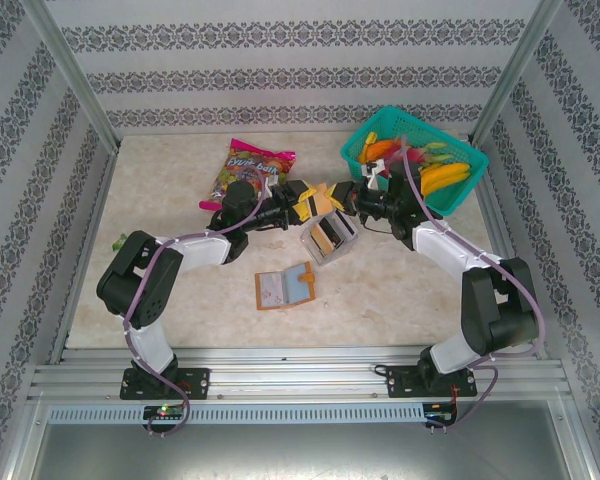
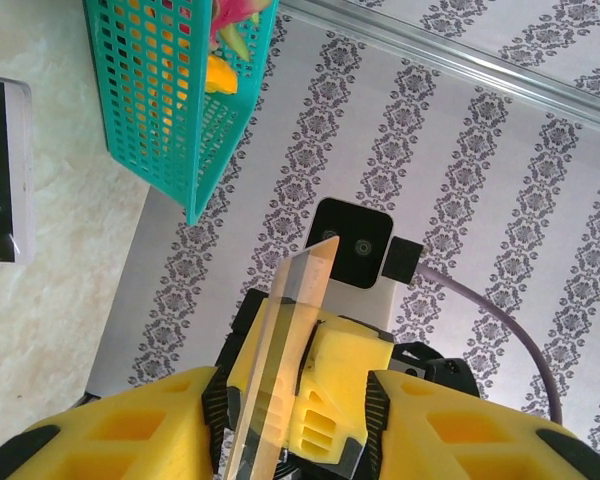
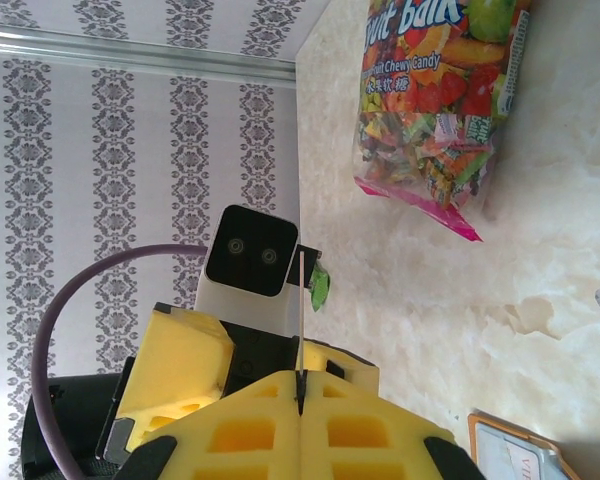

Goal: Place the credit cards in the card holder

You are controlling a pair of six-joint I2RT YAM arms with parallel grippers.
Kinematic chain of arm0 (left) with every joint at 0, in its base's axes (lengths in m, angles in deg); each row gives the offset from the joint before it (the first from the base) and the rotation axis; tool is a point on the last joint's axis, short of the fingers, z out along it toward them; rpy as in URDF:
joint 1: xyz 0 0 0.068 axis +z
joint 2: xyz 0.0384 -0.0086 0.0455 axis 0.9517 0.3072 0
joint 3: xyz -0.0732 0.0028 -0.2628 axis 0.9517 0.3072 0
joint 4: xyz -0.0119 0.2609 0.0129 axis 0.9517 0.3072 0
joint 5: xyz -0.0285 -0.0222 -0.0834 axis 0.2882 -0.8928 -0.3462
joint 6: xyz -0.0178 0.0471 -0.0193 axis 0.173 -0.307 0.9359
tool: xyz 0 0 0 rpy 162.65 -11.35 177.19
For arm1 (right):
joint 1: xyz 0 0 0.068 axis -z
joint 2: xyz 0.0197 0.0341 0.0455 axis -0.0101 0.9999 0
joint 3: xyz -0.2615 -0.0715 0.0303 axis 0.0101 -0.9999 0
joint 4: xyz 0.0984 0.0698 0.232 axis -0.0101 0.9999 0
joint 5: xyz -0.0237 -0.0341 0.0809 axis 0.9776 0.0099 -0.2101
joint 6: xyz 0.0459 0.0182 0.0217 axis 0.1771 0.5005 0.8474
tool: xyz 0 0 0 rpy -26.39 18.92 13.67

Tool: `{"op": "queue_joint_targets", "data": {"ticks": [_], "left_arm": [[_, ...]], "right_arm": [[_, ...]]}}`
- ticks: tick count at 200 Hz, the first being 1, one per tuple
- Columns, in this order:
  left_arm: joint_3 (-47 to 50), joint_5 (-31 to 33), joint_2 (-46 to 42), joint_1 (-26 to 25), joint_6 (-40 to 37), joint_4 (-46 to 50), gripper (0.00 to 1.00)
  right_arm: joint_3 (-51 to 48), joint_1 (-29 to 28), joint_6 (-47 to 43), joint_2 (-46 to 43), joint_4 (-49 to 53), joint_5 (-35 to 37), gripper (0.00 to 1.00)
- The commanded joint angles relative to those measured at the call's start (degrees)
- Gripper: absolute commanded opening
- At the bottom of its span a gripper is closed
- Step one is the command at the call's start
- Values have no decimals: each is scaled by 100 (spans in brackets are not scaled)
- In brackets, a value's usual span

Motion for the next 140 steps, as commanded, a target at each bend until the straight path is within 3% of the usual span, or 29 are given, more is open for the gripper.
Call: {"op": "queue_joint_targets", "data": {"ticks": [1, 41, 112, 140], "left_arm": [[136, 87, -140, 37, 424, -565, 44], [140, 51, -164, 36, 280, -435, 43], [-141, -160, -615, 46, -1117, 1447, 28], [-176, -190, -724, 46, -1438, 1771, 20]], "right_arm": [[101, 11, -42, -1, 54, 35, 0], [130, 43, -93, -23, 172, 12, 0], [127, 75, -142, 37, 248, -44, 0], [104, 76, -146, 72, 256, -43, 0]]}}
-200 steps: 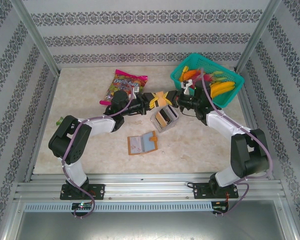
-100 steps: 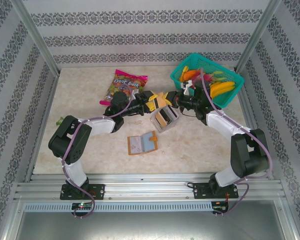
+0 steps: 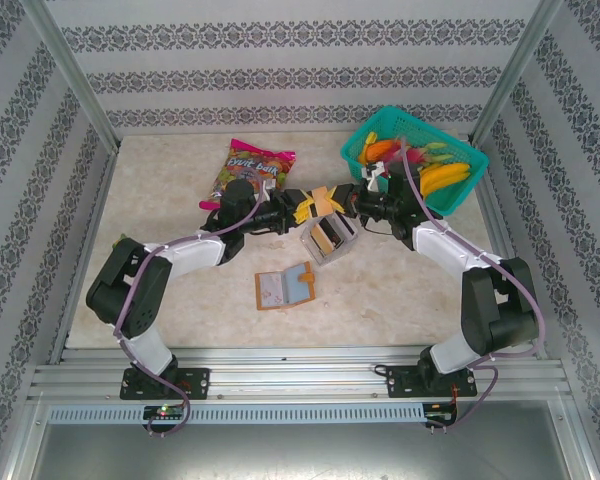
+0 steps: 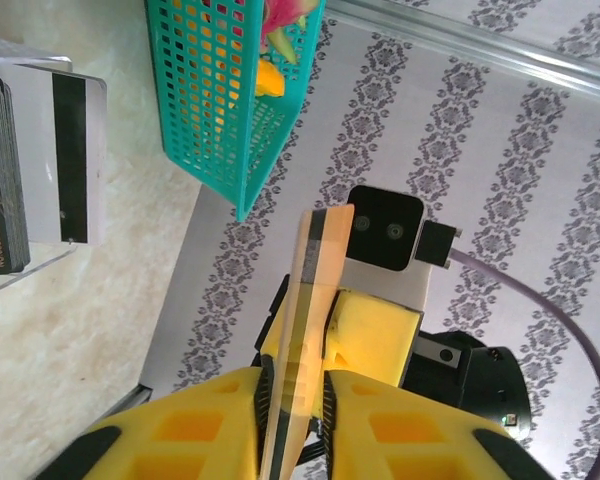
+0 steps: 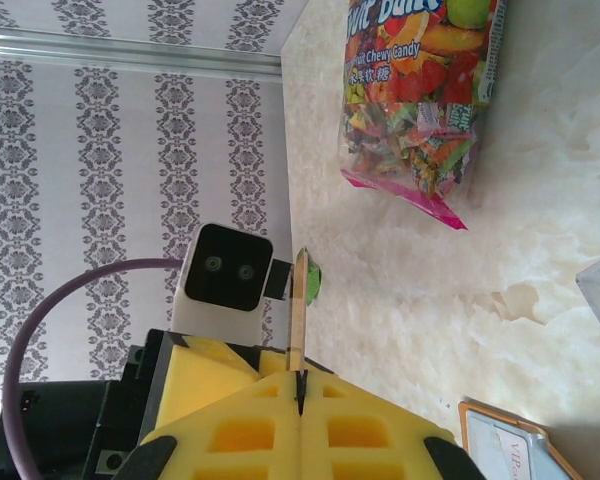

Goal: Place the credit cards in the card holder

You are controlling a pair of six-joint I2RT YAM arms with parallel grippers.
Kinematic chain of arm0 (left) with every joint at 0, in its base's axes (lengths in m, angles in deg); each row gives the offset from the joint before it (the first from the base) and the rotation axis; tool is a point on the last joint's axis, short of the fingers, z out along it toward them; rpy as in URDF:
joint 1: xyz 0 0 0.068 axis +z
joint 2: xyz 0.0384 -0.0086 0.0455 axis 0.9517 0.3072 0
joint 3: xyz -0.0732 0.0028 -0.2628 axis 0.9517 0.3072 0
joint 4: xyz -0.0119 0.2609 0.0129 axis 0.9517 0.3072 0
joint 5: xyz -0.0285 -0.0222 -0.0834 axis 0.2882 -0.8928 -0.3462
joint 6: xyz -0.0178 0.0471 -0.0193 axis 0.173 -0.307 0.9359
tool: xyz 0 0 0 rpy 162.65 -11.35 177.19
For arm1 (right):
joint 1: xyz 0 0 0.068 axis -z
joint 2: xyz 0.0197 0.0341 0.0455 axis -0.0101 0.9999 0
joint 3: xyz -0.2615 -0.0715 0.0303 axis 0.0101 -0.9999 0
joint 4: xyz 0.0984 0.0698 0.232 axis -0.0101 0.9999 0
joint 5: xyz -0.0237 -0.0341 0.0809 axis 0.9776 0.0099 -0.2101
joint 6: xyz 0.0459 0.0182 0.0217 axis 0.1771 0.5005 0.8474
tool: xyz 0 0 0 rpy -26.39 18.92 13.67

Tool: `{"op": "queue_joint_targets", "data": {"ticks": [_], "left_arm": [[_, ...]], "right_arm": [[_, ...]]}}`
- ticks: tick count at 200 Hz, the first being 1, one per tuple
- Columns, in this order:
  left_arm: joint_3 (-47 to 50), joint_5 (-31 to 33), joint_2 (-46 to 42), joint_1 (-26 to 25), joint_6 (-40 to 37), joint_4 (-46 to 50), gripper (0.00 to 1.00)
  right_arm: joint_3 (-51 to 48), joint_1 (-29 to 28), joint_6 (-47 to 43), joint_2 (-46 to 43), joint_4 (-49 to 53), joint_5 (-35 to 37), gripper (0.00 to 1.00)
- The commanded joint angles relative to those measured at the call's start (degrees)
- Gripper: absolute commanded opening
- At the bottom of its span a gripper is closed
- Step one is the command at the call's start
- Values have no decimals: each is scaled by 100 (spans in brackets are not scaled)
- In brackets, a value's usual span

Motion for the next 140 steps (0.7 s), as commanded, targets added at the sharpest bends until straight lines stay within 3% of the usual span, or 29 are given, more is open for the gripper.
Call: {"op": "queue_joint_targets", "data": {"ticks": [1, 23, 48, 77, 107, 122, 140], "left_arm": [[-200, -141, -228, 46, -611, 517, 19], [-151, -149, -215, 38, -648, 485, 9], [-109, -170, -237, 46, -662, 454, 3], [49, -119, -444, 69, -920, 797, 0], [537, 27, -1115, 238, -1990, 2143, 0], [843, 355, -1685, 324, -2734, 3101, 0], [1110, 828, -2407, 379, -3412, 4220, 0]], "right_arm": [[102, 62, -103, 76, 29, -38, 0], [70, 70, -107, 93, 23, -54, 0], [4, 61, -111, 73, -5, -89, 1], [-67, 55, -270, -4, 146, -45, 18], [-133, -84, -1302, -429, 1398, 601, 32], [-126, -366, -1995, -743, 2238, 1213, 32], [-167, -979, -2534, -1102, 2792, 1947, 23]]}}
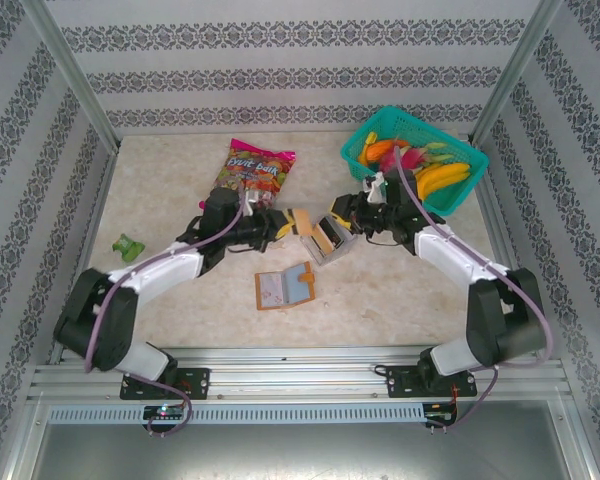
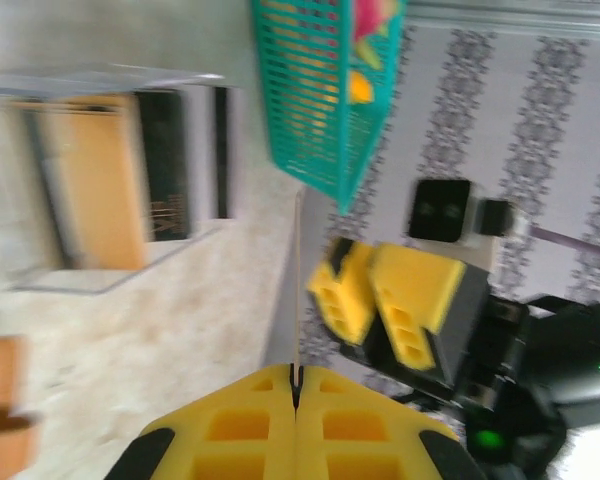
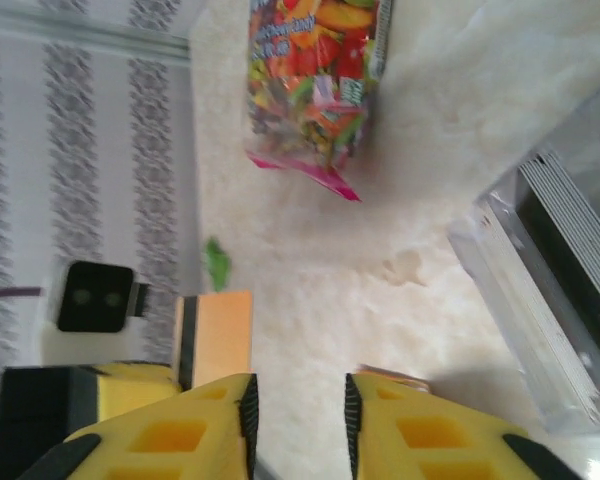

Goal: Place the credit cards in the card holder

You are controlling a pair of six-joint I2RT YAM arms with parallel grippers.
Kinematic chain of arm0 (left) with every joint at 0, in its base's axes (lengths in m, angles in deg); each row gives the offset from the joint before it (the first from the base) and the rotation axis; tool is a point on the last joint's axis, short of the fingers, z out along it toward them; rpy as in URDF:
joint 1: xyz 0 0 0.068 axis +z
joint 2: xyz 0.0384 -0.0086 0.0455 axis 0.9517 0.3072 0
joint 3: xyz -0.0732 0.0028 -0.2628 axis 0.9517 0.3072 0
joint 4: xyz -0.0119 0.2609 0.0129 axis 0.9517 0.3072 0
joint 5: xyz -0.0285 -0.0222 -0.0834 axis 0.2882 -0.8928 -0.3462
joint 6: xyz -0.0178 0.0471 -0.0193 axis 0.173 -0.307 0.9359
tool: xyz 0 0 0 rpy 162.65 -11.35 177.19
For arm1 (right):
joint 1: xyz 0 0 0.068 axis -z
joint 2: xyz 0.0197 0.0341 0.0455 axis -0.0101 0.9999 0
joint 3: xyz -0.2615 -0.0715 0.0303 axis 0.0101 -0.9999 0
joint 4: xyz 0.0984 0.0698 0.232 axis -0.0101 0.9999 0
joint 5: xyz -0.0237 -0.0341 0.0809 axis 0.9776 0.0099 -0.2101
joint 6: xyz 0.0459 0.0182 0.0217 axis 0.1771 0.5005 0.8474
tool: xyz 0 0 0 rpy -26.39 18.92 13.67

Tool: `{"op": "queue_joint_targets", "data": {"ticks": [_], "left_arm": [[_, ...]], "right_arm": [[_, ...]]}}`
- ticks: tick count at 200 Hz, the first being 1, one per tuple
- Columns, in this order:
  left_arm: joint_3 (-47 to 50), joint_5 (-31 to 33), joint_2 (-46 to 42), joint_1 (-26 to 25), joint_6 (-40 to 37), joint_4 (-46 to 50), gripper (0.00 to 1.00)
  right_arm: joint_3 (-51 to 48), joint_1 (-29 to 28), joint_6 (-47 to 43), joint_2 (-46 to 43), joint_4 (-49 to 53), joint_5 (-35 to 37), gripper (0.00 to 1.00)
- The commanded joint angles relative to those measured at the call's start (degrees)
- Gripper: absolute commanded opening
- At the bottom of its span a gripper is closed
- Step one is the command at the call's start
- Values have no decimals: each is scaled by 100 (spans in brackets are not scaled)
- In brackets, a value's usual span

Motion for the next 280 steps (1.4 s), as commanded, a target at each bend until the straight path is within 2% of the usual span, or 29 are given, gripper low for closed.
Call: {"op": "queue_joint_targets", "data": {"ticks": [1, 17, 46, 81, 106, 125, 190, 254, 280], "left_arm": [[305, 617, -875, 126, -1436, 1952, 0], [627, 909, -1414, 144, -1708, 2452, 0], [1387, 648, -1851, 144, -1671, 2067, 0], [1854, 446, -1851, 113, -1662, 1358, 0], [1782, 341, -1620, 70, -1914, 1218, 0], [1728, 313, -1374, -32, -2062, 1089, 0], [1550, 293, -377, -345, -2182, 393, 0], [1520, 471, -44, -453, -2365, 373, 0], [1589, 417, 176, -462, -2440, 74, 0]], "right_arm": [[-56, -698, -1182, -564, 1164, 1083, 22], [-156, -1319, -1247, -606, 1274, 1513, 15], [-111, -2386, -1292, -245, 1344, 2157, 10], [234, -3004, -1362, 600, 1600, 2718, 7], [267, -3042, -1320, 974, 1740, 2943, 5], [160, -3009, -1338, 940, 1834, 3175, 6], [-352, -2451, -1338, 1026, 1453, 2737, 6], [-424, -2444, -1364, 1300, 1458, 2822, 6], [-452, -2433, -1363, 1344, 1476, 2860, 6]]}}
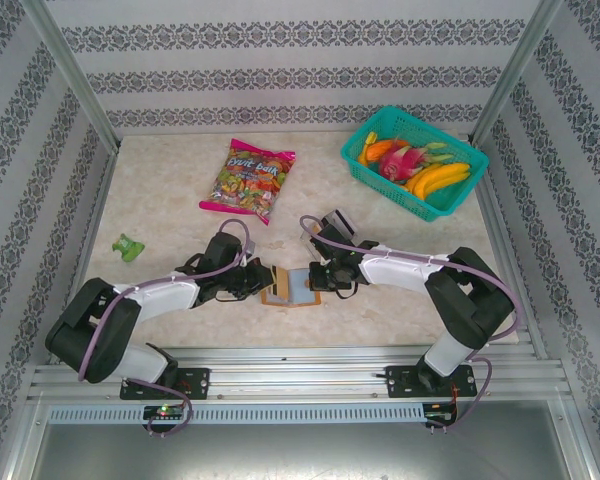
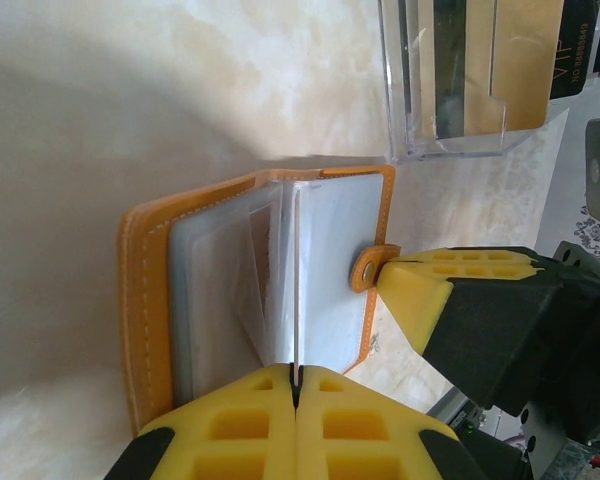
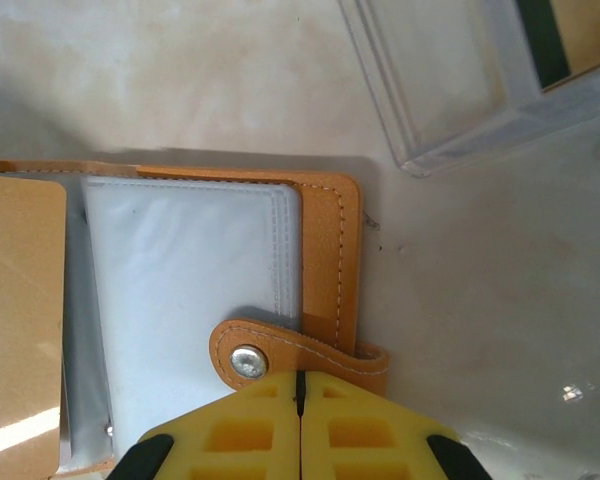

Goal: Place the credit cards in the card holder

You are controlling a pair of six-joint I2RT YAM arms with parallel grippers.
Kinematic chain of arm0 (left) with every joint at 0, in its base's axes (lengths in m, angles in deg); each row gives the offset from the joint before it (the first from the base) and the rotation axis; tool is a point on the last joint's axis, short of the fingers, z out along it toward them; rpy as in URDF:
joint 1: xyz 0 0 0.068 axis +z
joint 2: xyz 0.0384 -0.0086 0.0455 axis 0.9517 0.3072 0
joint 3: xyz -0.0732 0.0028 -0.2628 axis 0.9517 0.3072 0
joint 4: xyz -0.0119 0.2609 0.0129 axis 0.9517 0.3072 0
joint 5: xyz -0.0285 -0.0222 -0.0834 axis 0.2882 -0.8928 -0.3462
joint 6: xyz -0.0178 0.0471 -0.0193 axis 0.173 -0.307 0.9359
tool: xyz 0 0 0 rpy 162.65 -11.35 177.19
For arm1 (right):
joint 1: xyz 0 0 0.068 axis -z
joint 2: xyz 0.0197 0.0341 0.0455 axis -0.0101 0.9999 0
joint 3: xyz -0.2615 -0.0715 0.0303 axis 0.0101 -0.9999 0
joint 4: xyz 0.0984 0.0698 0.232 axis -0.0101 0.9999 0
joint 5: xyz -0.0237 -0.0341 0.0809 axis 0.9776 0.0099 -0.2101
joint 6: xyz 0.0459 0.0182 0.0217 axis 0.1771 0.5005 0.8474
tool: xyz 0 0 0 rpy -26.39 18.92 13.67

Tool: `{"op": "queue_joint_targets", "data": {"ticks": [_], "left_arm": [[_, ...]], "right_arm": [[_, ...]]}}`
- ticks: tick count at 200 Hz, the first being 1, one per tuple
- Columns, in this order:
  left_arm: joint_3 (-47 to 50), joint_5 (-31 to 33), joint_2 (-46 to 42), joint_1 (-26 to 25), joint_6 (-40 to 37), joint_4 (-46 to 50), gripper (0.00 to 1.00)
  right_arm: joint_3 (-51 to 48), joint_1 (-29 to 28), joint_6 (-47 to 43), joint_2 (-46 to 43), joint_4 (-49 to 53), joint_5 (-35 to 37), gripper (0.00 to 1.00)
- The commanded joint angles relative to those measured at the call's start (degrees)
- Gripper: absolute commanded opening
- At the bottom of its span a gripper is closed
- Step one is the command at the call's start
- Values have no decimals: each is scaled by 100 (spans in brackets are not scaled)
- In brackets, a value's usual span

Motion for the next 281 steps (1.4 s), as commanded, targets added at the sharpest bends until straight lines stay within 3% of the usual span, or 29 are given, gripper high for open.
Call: {"op": "queue_joint_targets", "data": {"ticks": [1, 92, 179, 258, 281], "left_arm": [[-27, -1, 234, -89, -250, -413, 0], [107, 106, 560, -359, -235, -947, 0], [485, 568, 71, -493, -280, -1293, 0], [817, 686, 150, -536, -138, -2496, 0], [686, 670, 208, -537, -214, -2167, 0]], "right_arm": [[-101, 5, -120, 136, 64, 88, 6], [-153, 70, -76, 263, 23, 93, 7], [-157, 75, 3, 273, 101, 200, 7], [-153, 116, 48, 286, 130, 217, 7], [-153, 112, 47, 296, 132, 219, 8]]}}
